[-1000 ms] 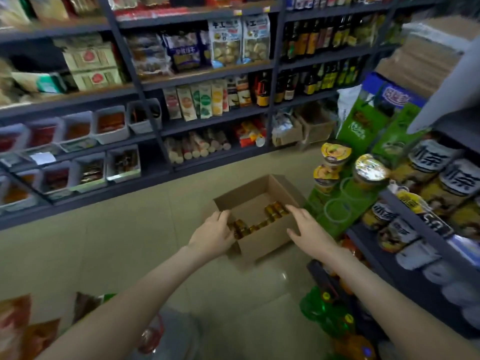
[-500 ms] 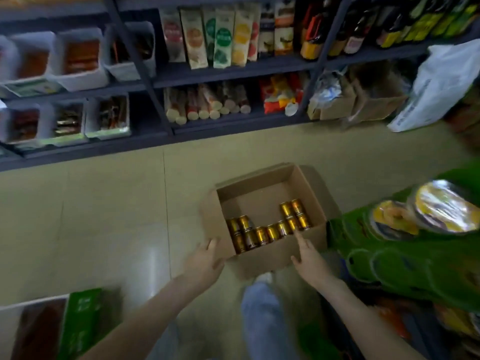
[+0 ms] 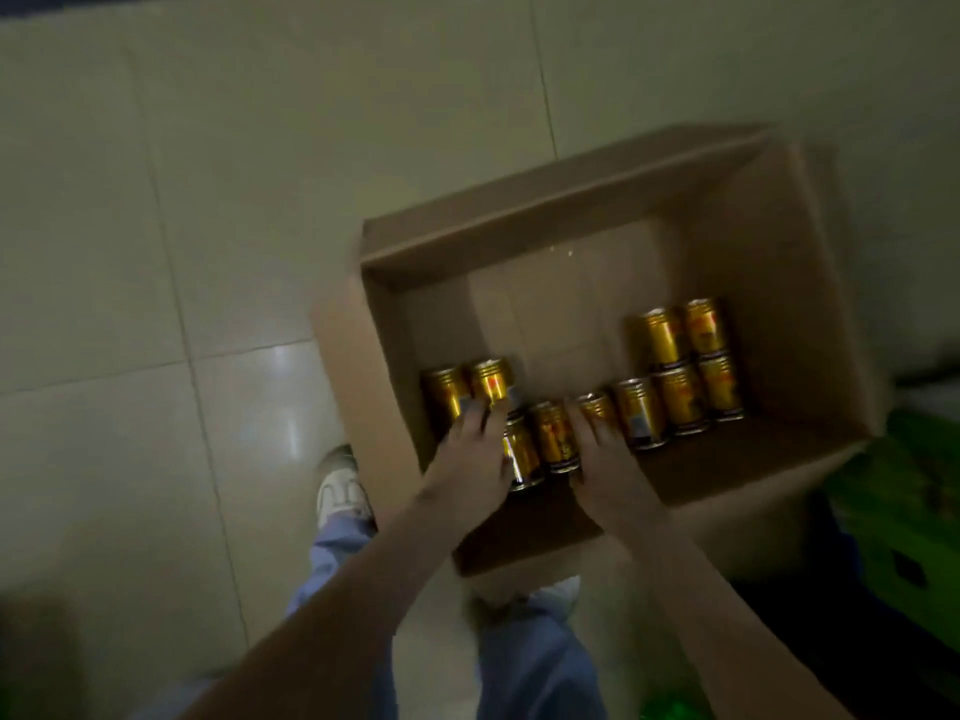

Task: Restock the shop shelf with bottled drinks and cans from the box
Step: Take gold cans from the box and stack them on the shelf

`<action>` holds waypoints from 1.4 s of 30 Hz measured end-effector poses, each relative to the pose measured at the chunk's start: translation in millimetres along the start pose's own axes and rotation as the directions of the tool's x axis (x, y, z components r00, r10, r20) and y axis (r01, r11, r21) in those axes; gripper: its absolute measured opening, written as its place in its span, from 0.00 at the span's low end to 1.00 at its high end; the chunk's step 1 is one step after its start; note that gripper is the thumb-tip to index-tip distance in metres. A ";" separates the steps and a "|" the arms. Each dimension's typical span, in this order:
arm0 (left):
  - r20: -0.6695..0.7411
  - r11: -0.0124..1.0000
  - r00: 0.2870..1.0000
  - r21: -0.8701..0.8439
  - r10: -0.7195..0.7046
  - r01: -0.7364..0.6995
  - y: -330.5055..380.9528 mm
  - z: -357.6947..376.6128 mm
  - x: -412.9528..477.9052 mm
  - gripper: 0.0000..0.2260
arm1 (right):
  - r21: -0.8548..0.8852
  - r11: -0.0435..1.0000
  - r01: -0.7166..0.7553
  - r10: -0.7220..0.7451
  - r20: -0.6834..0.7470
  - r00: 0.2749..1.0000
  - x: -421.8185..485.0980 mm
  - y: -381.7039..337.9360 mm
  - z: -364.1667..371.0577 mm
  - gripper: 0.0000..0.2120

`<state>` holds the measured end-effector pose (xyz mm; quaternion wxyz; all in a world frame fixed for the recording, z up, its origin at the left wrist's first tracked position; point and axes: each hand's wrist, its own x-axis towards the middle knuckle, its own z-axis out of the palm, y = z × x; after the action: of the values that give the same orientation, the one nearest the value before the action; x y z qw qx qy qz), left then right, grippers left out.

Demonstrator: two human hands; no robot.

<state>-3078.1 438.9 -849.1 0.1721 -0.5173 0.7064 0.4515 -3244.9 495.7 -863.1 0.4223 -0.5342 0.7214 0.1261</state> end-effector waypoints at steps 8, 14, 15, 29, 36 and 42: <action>0.035 0.934 0.998 0.355 -0.053 0.037 -29.1 75.2 104.2 0.36 | -0.489 0.862 0.132 -0.062 0.157 0.986 73.9 40.0 62.2 0.53; -0.057 0.977 0.995 0.200 0.085 -0.072 -10.6 83.7 131.8 0.30 | -0.512 0.855 0.080 -0.017 0.126 0.992 85.2 38.0 59.2 0.56; -0.089 0.990 0.995 0.131 0.053 -0.041 -7.9 80.2 136.1 0.29 | -0.495 0.867 0.053 -0.003 0.102 0.995 84.9 38.5 58.5 0.58; -0.057 0.915 0.979 -0.370 -0.196 0.162 -6.3 56.1 167.3 0.41 | -0.259 0.965 -0.042 0.094 0.190 0.977 131.3 46.2 37.5 0.38; -0.008 0.805 0.941 -0.521 -0.337 0.284 -8.8 46.4 165.6 0.55 | -0.026 0.999 0.029 -0.030 -0.017 0.999 117.8 62.0 52.4 0.39; 0.037 0.664 0.917 -0.678 -0.398 0.316 7.8 20.9 148.1 0.56 | 0.504 0.863 -0.027 0.065 -0.059 0.996 90.6 49.6 28.2 0.31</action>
<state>-3149.8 371.2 -961.8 0.0185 -0.6971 0.3891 0.6019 -3281.6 473.1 -961.1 0.5167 -0.3927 0.7569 -0.0759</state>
